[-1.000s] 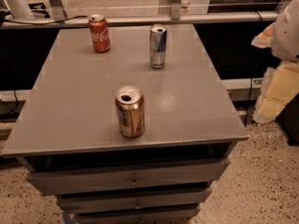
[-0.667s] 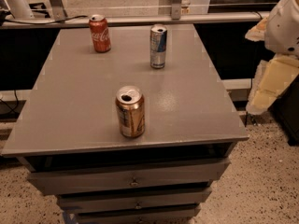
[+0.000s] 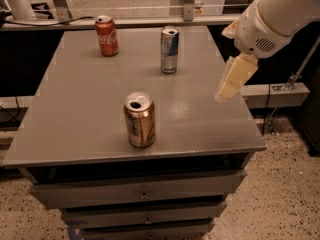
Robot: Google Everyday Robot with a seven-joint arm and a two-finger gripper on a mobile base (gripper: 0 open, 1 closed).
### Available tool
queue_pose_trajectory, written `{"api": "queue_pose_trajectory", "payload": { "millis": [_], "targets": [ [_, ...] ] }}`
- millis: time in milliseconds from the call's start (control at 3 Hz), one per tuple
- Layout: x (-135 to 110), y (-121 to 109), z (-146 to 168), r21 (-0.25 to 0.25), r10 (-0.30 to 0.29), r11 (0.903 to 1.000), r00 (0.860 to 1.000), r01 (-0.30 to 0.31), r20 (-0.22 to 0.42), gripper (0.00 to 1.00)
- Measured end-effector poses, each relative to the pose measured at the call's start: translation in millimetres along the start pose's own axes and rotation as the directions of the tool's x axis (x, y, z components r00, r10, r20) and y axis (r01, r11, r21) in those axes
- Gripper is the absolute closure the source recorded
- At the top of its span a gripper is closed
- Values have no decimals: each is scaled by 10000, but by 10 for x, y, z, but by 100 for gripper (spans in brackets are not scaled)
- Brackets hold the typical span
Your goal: Knock redbull can over
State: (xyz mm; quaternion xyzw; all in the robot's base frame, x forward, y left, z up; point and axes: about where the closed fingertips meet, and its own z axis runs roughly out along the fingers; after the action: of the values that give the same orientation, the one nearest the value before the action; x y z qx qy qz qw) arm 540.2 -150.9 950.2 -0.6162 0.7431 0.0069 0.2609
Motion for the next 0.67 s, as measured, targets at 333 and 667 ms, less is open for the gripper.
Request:
{"api": "queue_pose_trajectory", "payload": {
  "millis": [333,667],
  "targets": [
    [-373,-232,385,105,344,9993,9937,-357,1063,0],
    [-726,-417,740,-104,1176,9929,9674,-1183,2244,0]
  ]
}}
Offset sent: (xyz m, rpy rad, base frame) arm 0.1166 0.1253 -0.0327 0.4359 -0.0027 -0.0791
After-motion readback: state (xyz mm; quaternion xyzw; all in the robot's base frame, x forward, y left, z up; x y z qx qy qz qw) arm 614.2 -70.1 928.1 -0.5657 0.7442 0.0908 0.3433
